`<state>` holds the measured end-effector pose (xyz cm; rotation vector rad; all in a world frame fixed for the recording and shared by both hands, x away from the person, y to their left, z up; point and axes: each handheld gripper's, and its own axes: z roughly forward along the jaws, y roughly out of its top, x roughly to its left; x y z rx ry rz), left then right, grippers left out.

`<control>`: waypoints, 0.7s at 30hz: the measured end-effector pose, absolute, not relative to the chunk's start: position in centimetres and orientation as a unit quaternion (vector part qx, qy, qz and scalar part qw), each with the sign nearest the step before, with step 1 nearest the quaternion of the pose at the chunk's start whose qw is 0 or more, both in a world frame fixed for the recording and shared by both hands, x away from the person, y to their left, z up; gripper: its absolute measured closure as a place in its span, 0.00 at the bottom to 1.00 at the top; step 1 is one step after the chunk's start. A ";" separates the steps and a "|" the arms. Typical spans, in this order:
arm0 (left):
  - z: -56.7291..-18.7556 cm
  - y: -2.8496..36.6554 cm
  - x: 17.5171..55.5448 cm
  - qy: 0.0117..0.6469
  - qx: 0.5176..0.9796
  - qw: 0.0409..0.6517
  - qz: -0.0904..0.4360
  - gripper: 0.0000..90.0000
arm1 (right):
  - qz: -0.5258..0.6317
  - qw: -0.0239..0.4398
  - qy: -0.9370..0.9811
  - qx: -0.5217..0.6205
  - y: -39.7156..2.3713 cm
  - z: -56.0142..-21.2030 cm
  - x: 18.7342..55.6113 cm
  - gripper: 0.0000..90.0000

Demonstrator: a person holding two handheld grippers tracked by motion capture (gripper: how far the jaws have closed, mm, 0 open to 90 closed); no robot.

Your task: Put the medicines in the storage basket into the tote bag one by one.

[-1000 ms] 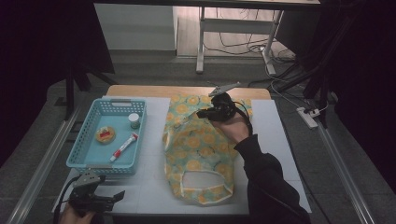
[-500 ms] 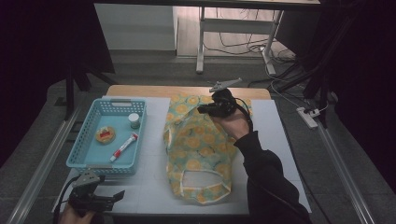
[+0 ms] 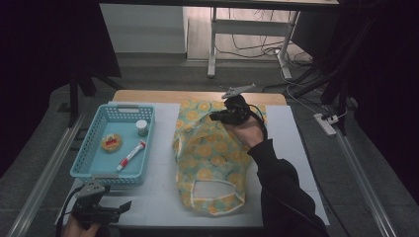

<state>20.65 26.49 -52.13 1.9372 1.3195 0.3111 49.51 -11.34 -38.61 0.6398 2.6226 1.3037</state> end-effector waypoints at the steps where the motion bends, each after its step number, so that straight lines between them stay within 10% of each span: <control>1: -52.1 26.5 20.6 0.517 0.757 0.380 0.123 0.00 | 0.433 0.072 0.873 0.213 -11.3 -38.6 49.5 1.00; 21: -51.9 26.8 20.6 0.512 0.755 0.392 0.120 0.00 | 0.434 0.069 0.874 0.208 -11.4 -39.2 49.4 1.00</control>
